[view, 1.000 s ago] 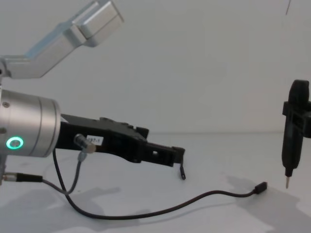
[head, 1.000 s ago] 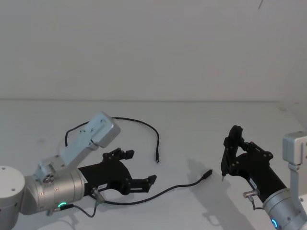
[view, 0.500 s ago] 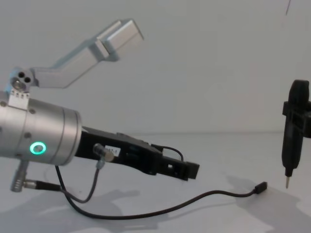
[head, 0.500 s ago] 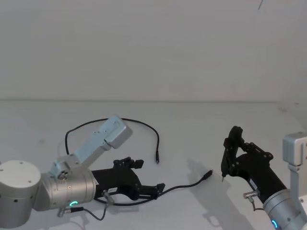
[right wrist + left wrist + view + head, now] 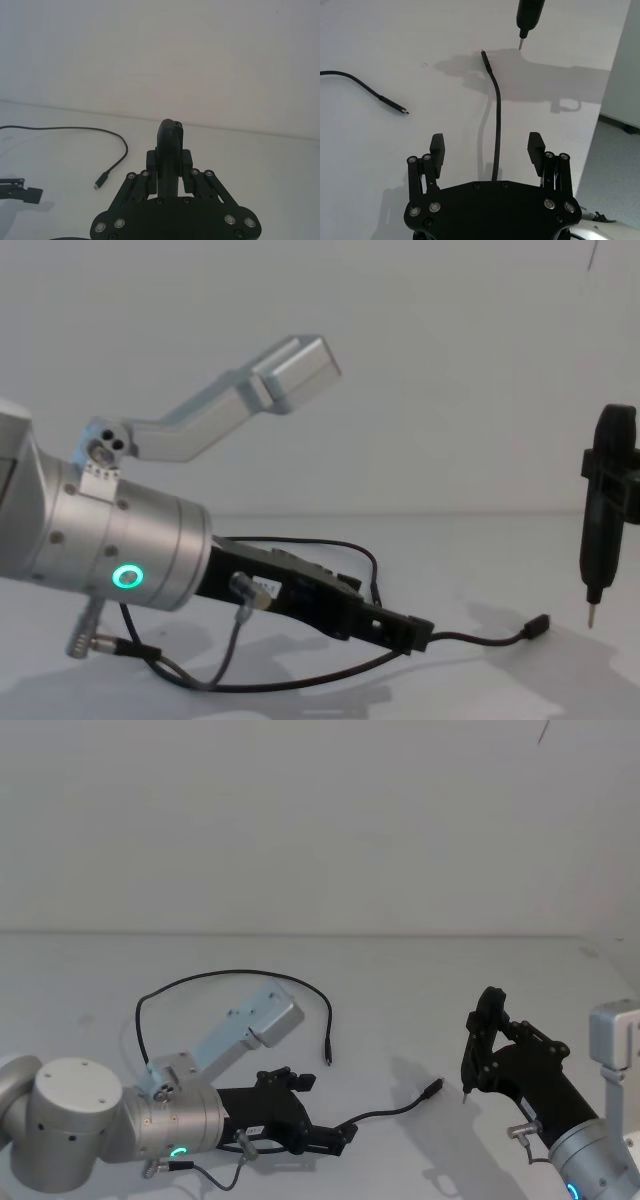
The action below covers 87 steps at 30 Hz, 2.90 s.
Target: Pick up the data cable with the one hand.
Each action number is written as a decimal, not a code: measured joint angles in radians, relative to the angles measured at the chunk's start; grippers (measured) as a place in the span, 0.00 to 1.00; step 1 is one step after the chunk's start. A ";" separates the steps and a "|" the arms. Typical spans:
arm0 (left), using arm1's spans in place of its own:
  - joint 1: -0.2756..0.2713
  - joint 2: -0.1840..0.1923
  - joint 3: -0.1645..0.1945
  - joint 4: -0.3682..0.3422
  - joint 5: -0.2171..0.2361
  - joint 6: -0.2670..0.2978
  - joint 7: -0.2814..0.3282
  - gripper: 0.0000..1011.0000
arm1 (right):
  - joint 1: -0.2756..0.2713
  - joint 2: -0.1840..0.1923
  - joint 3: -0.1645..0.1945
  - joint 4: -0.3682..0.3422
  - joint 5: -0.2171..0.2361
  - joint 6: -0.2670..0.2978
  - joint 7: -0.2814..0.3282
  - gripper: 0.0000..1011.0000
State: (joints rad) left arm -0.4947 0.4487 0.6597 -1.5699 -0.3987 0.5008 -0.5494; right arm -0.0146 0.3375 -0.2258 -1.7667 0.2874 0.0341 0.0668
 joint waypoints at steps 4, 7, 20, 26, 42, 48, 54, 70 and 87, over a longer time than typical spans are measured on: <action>-0.015 -0.014 0.019 0.028 0.009 -0.007 -0.003 0.99 | 0.000 0.000 0.000 0.000 0.000 0.000 0.000 0.28; -0.022 -0.024 0.029 0.044 0.015 -0.013 -0.003 0.99 | 0.000 0.000 0.000 0.000 0.000 0.000 0.000 0.28; -0.038 -0.047 0.051 0.083 0.029 -0.029 -0.001 0.92 | 0.000 0.000 0.000 0.000 0.000 0.000 0.000 0.28; -0.042 -0.052 0.056 0.091 0.032 -0.032 0.000 0.74 | 0.000 0.000 0.000 0.000 0.000 0.000 0.000 0.28; -0.045 -0.059 0.061 0.101 0.035 -0.035 0.001 0.25 | 0.000 0.000 0.000 0.000 0.000 0.000 0.000 0.28; -0.046 -0.059 0.061 0.102 0.036 -0.036 0.002 0.08 | 0.000 0.000 0.000 0.000 0.000 0.000 0.000 0.28; -0.047 -0.060 0.062 0.103 0.036 -0.036 0.002 0.04 | 0.000 0.000 0.000 0.000 0.000 0.000 0.000 0.28; -0.047 -0.053 0.067 0.098 0.058 -0.086 -0.009 0.04 | 0.009 0.001 0.020 -0.021 0.013 -0.005 0.014 0.28; -0.037 0.004 0.060 0.044 0.130 -0.288 -0.035 0.04 | 0.083 0.012 0.104 -0.083 0.133 0.044 0.086 0.28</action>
State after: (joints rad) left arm -0.5320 0.4526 0.7194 -1.5257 -0.2691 0.2126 -0.5843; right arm 0.0681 0.3498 -0.1220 -1.8500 0.4199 0.0781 0.1533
